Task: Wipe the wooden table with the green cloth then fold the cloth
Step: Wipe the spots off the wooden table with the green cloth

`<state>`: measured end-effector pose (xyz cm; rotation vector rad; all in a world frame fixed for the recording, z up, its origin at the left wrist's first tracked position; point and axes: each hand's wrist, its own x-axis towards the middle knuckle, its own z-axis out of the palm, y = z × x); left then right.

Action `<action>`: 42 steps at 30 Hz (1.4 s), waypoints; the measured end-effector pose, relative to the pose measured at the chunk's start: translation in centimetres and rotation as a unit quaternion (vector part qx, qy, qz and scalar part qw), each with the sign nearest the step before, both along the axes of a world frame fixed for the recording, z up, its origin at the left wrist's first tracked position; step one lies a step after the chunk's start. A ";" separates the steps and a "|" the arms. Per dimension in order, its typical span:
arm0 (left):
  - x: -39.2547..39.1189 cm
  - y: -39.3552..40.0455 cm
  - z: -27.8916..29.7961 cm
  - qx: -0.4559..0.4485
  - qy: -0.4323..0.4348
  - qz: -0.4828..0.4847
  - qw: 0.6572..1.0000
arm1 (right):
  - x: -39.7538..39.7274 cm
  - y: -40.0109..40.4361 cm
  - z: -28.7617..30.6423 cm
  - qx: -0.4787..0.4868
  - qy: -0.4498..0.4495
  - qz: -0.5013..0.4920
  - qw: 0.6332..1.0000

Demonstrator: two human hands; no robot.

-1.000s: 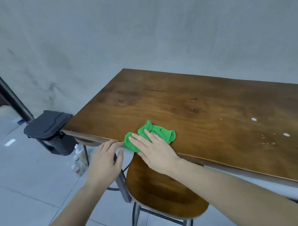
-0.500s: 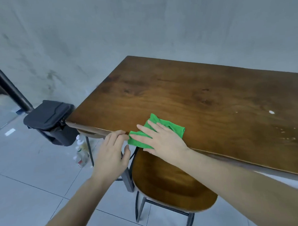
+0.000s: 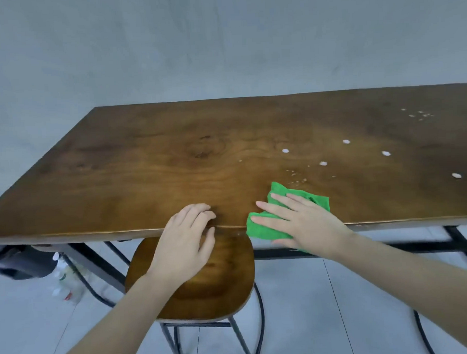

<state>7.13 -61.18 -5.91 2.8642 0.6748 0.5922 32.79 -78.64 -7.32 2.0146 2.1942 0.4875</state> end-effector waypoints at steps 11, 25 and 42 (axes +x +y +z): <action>3.7 -4.0 -0.1 -0.005 0.022 -0.010 1.000 | 3.9 -8.5 -1.0 0.100 0.039 -0.191 0.976; 0.4 -1.5 -0.2 -0.013 -0.007 -0.005 1.000 | -5.8 3.7 -1.4 0.076 0.028 -0.026 0.996; 11.8 -10.2 0.0 0.004 0.035 -0.037 0.999 | 12.3 -14.4 -1.2 0.033 -0.018 -0.063 0.997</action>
